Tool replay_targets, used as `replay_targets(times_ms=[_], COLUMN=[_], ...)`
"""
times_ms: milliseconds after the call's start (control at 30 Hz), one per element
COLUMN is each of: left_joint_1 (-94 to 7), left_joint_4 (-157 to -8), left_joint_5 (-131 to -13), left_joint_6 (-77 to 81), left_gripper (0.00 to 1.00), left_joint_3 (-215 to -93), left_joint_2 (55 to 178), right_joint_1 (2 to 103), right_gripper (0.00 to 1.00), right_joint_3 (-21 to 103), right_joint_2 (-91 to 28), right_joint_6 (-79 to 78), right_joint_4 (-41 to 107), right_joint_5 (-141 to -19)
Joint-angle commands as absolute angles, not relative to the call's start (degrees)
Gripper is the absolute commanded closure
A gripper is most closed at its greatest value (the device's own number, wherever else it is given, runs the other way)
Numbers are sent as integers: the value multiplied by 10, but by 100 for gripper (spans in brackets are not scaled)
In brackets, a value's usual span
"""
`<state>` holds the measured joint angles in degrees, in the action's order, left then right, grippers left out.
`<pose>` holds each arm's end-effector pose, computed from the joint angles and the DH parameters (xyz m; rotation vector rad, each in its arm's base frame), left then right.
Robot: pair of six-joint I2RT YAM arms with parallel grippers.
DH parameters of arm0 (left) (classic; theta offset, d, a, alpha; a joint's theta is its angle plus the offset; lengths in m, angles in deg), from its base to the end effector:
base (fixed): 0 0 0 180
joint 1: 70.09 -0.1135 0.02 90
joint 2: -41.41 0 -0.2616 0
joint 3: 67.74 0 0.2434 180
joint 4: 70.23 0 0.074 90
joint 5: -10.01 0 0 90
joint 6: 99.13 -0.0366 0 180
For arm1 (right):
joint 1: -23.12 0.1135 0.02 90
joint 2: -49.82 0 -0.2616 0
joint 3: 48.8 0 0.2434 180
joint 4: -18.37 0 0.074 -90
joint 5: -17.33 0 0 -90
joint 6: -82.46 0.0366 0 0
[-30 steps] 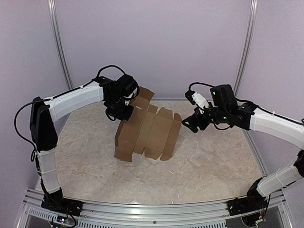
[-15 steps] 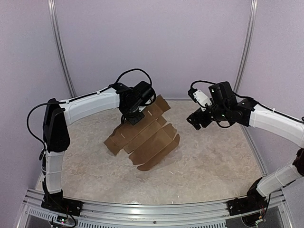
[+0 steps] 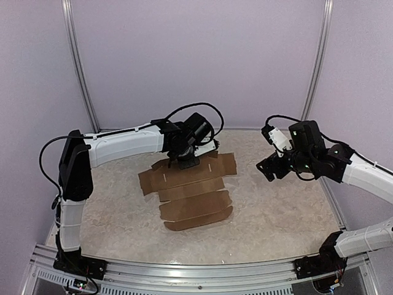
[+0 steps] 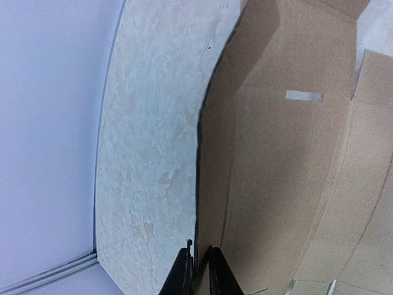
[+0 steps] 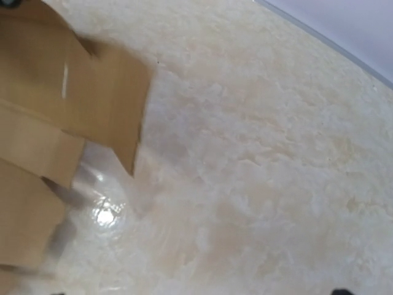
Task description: Fold the paper box
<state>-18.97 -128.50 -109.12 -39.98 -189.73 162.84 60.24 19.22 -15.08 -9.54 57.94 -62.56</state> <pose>0.3004 -0.3441 0.2495 1.4730 1.9773 0.5036 0.1957 0.1401 0.2983 -0.6432 2.1034 0.1492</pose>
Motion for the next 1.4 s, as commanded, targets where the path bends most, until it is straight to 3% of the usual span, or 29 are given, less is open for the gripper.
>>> replay_targets(times_ms=[0,433,667,1033,1200,1367], left_joint_1=[-169,-135,-159,-230,-239,-242], left_joint_4=[-1273,-1273,-1204,-1198,-1139,-1086], left_joint_5=[-1037,-1026,-1060,-999,-1000,-983], left_joint_6=[-450,-442,-319,-26,33,97], left_gripper=[88,82,63,52,52,45], left_joint_3=[-1912,-1918,-1838,-1714,-1584,-1488], left_joint_2=[1637,1675,1597,1475,1399,1315], right_joint_1=[607,607,606,597,584,575], right_gripper=[8,7,6,4,4,5], right_joint_3=[169,127,137,289,397,505], right_joint_2=[-118,-101,-135,-329,-432,-530], right_joint_6=[-77,-49,-37,-41,-37,-32], right_joint_4=[584,542,509,521,555,590], right_joint_5=[-644,-662,-650,-705,-743,-800])
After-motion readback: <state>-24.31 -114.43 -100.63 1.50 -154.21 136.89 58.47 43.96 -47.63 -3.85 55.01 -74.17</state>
